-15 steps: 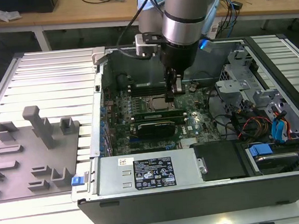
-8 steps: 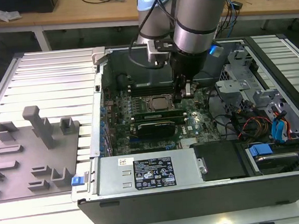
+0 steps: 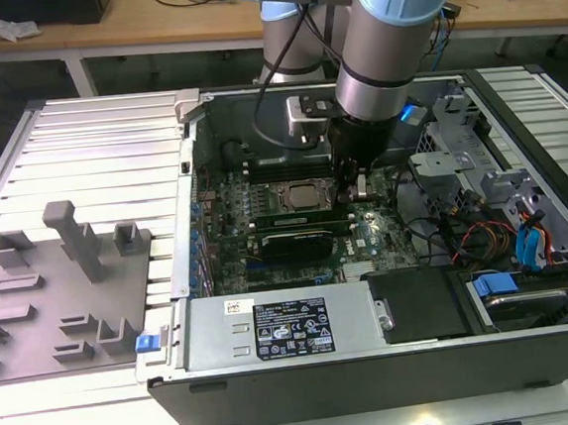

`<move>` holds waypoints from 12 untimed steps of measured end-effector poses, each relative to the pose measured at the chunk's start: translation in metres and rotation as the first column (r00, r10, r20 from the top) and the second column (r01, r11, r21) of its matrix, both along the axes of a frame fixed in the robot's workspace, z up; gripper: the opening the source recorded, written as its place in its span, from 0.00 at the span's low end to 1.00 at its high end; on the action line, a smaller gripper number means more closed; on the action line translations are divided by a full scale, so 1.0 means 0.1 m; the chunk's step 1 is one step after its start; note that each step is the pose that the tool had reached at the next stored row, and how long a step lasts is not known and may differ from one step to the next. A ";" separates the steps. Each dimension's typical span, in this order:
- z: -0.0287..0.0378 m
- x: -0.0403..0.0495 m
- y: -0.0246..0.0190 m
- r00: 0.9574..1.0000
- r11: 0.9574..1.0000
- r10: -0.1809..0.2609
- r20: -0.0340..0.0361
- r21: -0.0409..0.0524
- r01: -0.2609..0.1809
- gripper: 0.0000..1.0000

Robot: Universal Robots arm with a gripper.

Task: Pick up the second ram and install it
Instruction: 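Press down the second ram until it locks into place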

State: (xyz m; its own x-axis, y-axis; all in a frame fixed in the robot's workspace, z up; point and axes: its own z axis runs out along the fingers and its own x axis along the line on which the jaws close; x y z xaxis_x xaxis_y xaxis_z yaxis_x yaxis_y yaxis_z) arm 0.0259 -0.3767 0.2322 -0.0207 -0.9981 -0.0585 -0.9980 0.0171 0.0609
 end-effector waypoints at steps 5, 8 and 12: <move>-0.034 0.000 -0.037 1.000 1.000 0.000 0.000 0.000 0.000 0.11; 0.030 -0.011 -0.039 1.000 1.000 0.001 0.002 -0.001 -0.001 0.11; 0.032 -0.267 -0.039 1.000 1.000 0.000 0.014 -0.001 0.000 0.11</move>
State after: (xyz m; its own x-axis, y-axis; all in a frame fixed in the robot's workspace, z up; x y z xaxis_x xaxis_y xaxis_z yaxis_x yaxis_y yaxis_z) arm -0.0008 -0.3806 0.2353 -0.0194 -0.9981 -0.0582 -0.9987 0.0167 0.0473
